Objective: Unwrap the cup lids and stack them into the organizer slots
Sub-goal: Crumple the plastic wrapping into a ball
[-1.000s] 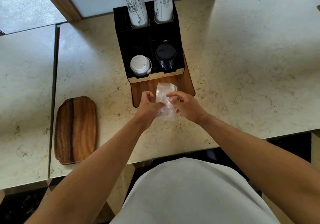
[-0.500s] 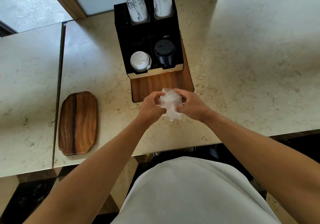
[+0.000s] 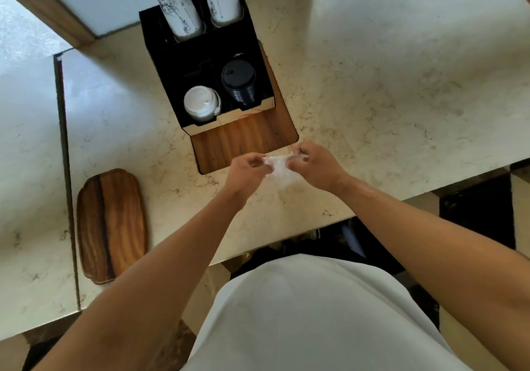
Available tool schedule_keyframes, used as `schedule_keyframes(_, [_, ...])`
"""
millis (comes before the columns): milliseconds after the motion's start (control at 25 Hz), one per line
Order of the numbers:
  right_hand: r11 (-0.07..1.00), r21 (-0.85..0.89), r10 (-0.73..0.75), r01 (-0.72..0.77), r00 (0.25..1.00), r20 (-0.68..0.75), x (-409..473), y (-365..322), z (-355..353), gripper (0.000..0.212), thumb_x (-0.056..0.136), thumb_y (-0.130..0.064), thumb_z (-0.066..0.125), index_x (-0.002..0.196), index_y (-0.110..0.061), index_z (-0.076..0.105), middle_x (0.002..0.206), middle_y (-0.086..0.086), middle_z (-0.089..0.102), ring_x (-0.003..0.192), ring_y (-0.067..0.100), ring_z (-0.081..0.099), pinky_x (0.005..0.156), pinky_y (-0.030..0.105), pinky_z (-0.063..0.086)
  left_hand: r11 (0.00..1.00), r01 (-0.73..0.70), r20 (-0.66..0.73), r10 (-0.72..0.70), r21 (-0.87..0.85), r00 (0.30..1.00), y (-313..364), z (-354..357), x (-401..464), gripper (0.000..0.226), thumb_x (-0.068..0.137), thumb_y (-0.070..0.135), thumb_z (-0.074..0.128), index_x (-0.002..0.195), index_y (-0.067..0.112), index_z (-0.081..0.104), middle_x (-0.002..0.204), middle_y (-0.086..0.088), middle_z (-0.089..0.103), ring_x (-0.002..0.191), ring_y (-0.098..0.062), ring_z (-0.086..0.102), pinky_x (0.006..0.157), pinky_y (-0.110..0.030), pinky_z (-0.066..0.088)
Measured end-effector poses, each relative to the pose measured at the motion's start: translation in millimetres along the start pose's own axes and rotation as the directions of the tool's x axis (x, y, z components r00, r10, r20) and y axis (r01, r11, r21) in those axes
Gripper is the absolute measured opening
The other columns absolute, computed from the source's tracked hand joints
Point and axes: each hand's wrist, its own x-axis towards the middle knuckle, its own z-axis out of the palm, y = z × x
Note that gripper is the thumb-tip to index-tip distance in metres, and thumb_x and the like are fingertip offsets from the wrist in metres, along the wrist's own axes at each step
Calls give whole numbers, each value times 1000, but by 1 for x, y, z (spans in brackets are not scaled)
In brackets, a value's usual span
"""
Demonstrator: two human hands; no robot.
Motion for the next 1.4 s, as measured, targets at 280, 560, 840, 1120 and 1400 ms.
schedule_keyframes(280, [925,342,263,-163,926,-272,-42,37,-14,29,92,-14,75,118,-12,64,107,9,72,95,28,72,80,41,62,996,-21,343,49,-84,938,11,34,15,26,89,3,76,111,-8,67,107,-31,71,87,-36,71,85,-51,62])
schedule_keyframes(560, [709,693,546,-130,724,-422,-129,87,-14,41,89,-14,80,125,-6,63,109,10,74,95,22,74,81,33,64,990,-126,599,67,58,798,18,104,-2,17,85,5,80,99,7,69,91,-16,77,80,-26,75,78,-44,64])
schedule_keyframes(840, [641,765,659,-60,554,-509,-206,152,-33,29,91,-17,78,117,-11,66,111,8,73,103,24,73,82,33,64,964,-165,709,-32,207,705,22,197,-55,30,87,14,81,110,1,67,104,-12,72,93,-26,76,79,-35,64])
schedule_keyframes(1120, [513,858,711,-35,577,-402,-268,211,-60,28,92,-18,77,116,-9,65,115,11,74,104,24,74,86,40,64,915,-194,650,-92,355,755,15,279,-103,27,81,1,82,105,6,71,98,-7,72,84,-18,76,71,-27,63])
schedule_keyframes(1400, [287,957,789,31,559,-254,-287,261,-63,22,93,-1,70,112,-11,65,113,13,71,99,23,74,79,32,63,870,-195,578,-120,452,807,-12,338,-100,28,84,1,78,110,8,71,101,-7,73,91,-17,73,72,-27,64])
